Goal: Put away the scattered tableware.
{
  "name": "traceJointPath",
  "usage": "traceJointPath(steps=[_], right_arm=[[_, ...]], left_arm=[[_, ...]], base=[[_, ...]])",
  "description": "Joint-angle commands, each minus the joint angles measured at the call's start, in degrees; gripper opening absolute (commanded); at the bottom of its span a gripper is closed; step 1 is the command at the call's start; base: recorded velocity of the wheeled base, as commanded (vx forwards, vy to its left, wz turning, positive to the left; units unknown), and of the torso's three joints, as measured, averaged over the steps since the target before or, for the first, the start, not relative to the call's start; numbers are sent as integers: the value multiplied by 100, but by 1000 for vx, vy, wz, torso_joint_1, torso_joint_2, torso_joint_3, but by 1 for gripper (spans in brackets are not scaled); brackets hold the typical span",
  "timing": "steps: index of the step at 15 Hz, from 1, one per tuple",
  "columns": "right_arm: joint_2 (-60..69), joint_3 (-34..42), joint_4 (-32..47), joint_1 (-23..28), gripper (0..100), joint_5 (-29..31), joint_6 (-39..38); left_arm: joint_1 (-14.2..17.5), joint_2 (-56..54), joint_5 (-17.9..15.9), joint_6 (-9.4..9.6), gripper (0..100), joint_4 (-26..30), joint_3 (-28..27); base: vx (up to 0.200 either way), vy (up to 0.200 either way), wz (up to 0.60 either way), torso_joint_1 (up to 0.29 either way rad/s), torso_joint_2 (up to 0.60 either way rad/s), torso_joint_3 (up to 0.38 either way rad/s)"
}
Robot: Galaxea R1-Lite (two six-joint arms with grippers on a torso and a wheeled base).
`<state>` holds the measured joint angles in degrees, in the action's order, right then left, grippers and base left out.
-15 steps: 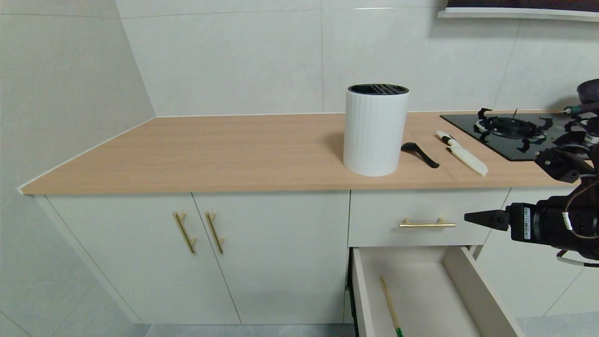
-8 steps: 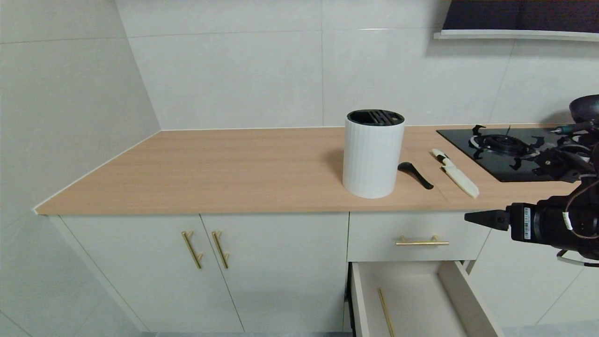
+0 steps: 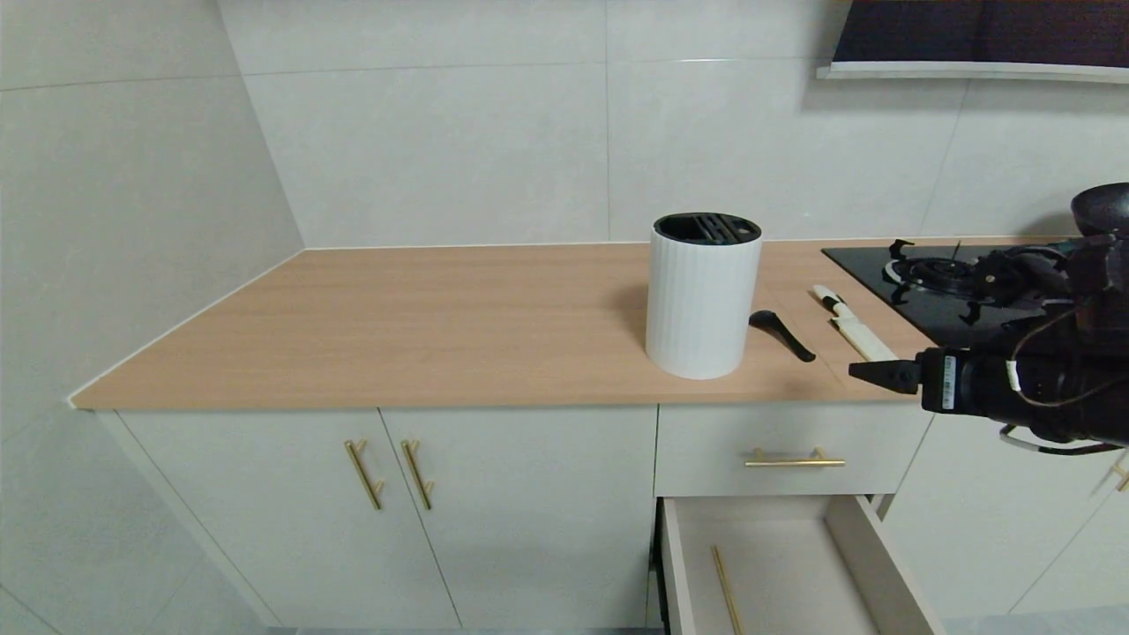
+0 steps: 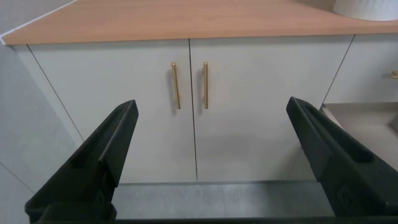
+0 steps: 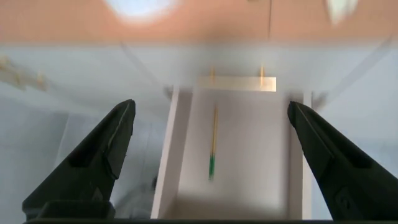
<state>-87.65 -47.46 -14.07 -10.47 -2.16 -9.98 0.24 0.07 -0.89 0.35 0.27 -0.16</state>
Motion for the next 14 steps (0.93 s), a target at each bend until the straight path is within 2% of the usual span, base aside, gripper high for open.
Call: traceJointPath(steps=[1,4,6,10,14], right_arm=[[-1228,-914,-281,195,100,-39,93],[-2555,-2268,-307,388,100,-39,410],[-3091,-2822,-316,388,100,-48,638],[-3663,-3059,-553,379,100,-74,1078],[-4093,-3041,-1300,450,100,-206,1201]], left_arm=[[2,1,1,0,100,0,-2],[2,1,1,0,100,0,-2],[2,1,1,0,100,0,-2],[2,1,1,0,100,0,-2],[2,1,1,0,100,0,-2]], base=[[0,0,0,0,0,0],[0,0,0,0,0,0],[0,0,0,0,0,0],[0,0,0,0,0,0],[0,0,0,0,0,0]])
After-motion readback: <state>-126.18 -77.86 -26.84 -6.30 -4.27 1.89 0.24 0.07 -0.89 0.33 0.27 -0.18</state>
